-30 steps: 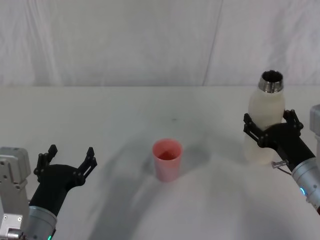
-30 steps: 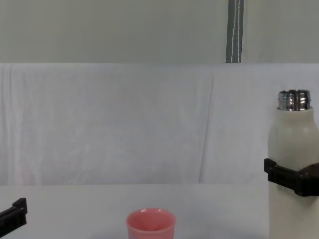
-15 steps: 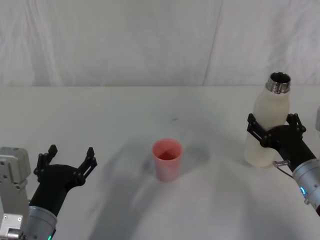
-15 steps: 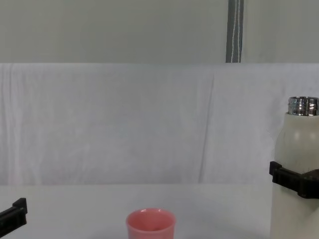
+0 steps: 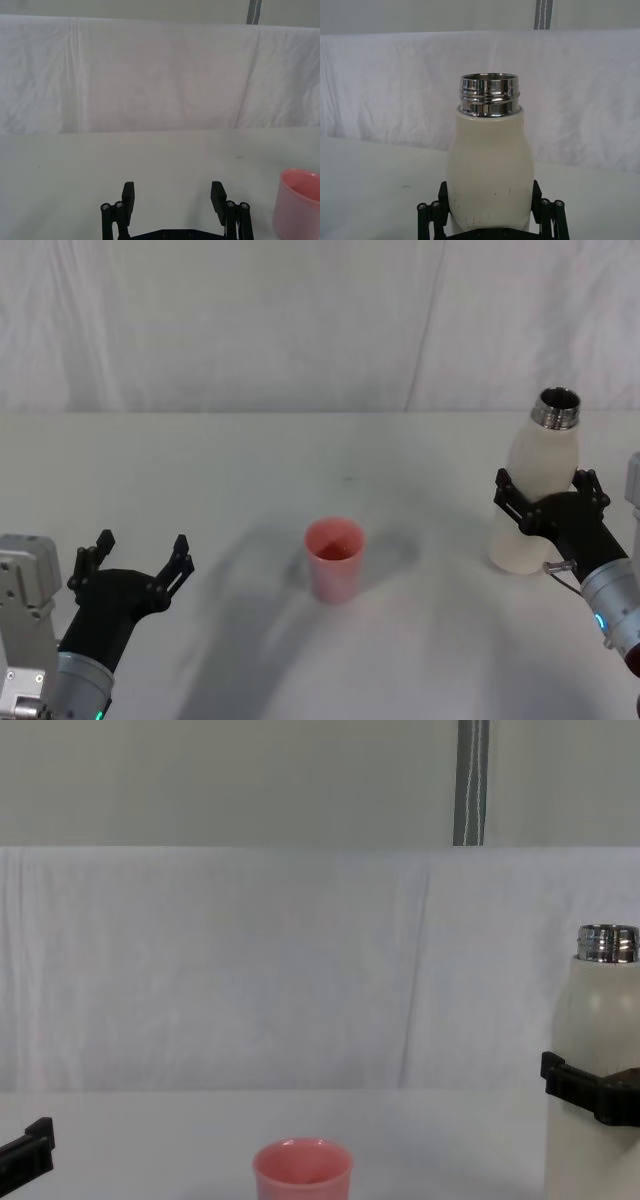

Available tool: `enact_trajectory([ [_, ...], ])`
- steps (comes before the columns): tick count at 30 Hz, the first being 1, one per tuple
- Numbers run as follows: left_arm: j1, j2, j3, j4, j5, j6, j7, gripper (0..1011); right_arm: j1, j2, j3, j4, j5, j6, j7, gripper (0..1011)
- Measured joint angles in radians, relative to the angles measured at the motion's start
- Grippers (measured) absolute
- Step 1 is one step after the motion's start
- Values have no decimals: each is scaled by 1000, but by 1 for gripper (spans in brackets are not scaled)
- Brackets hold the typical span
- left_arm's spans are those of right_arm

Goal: Grasp the thermos with one hand and pour water into the cup lid.

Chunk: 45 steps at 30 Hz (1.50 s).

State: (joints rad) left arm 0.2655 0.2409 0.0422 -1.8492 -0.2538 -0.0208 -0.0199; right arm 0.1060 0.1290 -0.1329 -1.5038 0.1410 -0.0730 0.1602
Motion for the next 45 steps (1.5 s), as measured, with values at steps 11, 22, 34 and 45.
enact_trajectory([
  [11, 0, 0, 0, 0, 0, 0, 0, 1001, 7, -11, 8, 24, -13, -37, -14, 950],
  [22, 0, 0, 0, 0, 0, 0, 0, 1001, 10, -16, 13, 38, -15, -46, -8, 950],
  [34, 0, 0, 0, 0, 0, 0, 0, 1001, 10, -20, 17, 49, -12, -50, -4, 950],
  [45, 0, 0, 0, 0, 0, 0, 0, 1001, 11, -20, 21, 55, -7, -52, -1, 950],
])
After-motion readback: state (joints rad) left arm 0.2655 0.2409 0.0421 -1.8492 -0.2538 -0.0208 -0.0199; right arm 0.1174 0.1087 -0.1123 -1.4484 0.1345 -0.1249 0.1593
